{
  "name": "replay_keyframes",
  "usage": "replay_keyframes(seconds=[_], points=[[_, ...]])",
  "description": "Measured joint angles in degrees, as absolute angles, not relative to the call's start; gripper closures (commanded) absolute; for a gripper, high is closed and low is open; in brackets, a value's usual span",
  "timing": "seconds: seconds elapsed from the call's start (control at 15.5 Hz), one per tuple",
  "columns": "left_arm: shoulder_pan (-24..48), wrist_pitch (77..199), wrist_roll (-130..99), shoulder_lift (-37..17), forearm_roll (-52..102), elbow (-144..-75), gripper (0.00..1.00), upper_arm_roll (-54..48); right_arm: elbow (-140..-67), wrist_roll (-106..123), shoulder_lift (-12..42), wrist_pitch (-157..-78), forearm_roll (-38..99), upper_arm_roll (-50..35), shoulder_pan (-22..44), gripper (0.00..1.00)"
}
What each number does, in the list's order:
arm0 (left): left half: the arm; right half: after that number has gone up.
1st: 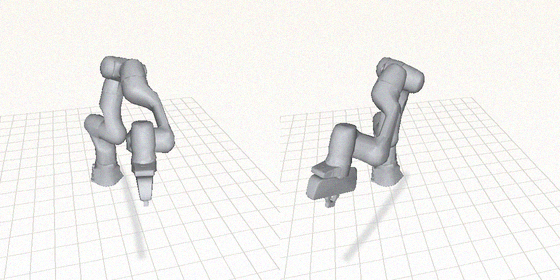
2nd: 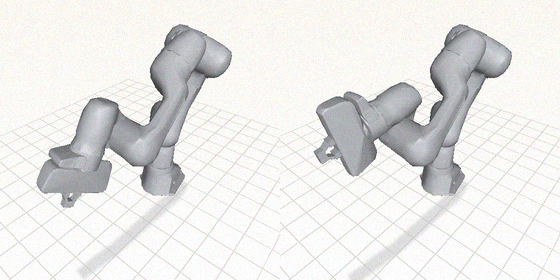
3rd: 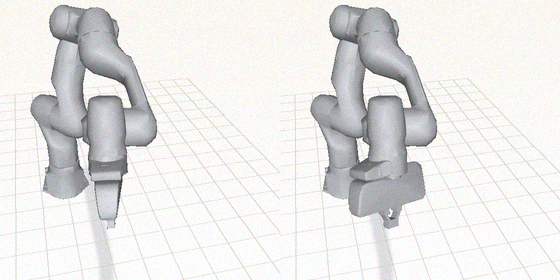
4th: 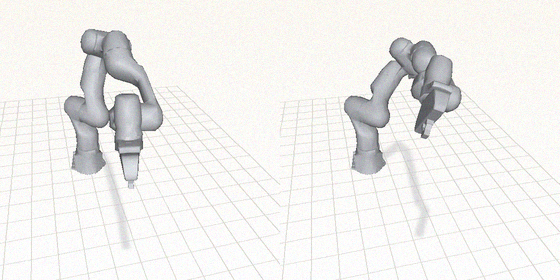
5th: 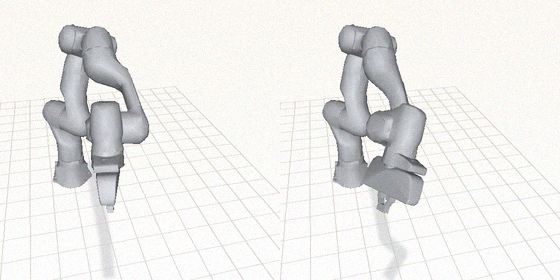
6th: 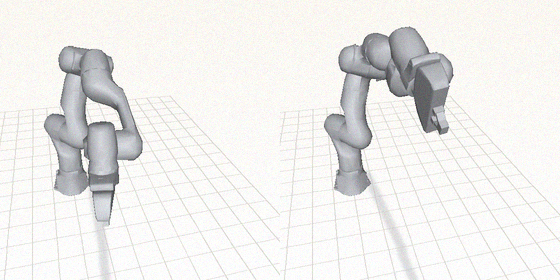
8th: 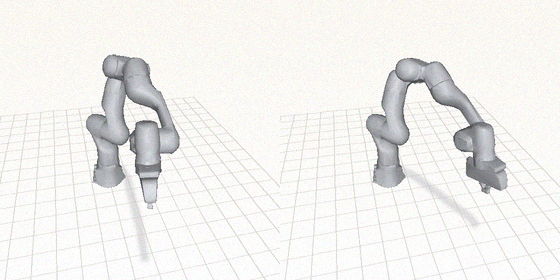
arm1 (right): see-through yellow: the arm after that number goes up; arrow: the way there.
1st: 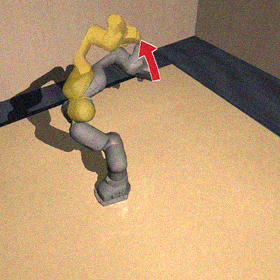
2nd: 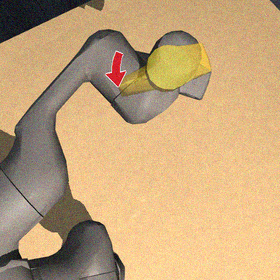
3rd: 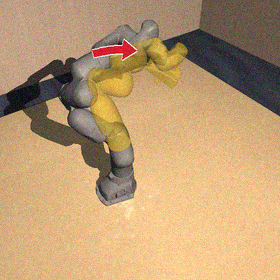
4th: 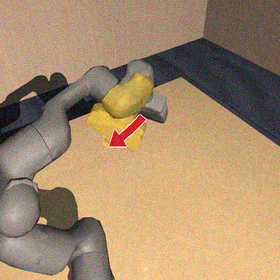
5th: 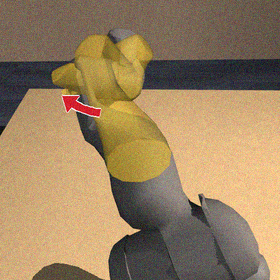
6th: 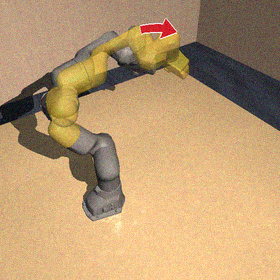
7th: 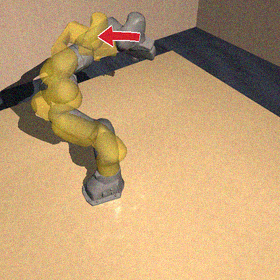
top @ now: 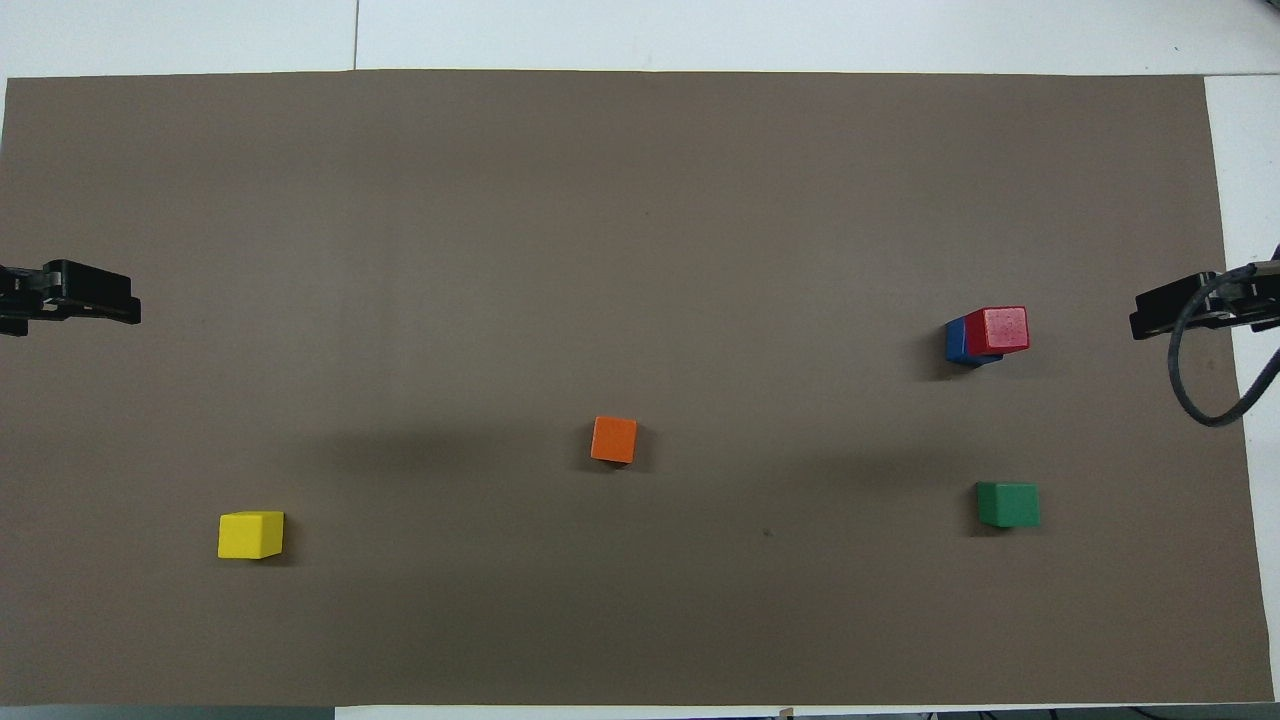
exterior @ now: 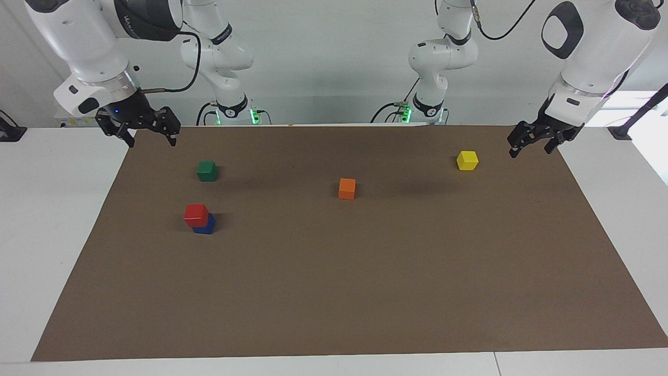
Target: Transfer red block to right arm and stack on blue block
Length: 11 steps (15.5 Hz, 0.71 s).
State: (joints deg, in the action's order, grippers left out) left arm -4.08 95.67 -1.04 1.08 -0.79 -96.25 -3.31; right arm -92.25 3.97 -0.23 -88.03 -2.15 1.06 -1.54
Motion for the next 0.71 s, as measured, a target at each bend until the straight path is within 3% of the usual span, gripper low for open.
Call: replay_keyframes(seconds=[0.71], points=[[-4.1, 95.7, -1.0, 1.1, -0.8, -96.2, 0.0, -3.3, -92.2, 4.0, 0.1, -89.1, -2.2, 1.9, -1.1, 0.0]])
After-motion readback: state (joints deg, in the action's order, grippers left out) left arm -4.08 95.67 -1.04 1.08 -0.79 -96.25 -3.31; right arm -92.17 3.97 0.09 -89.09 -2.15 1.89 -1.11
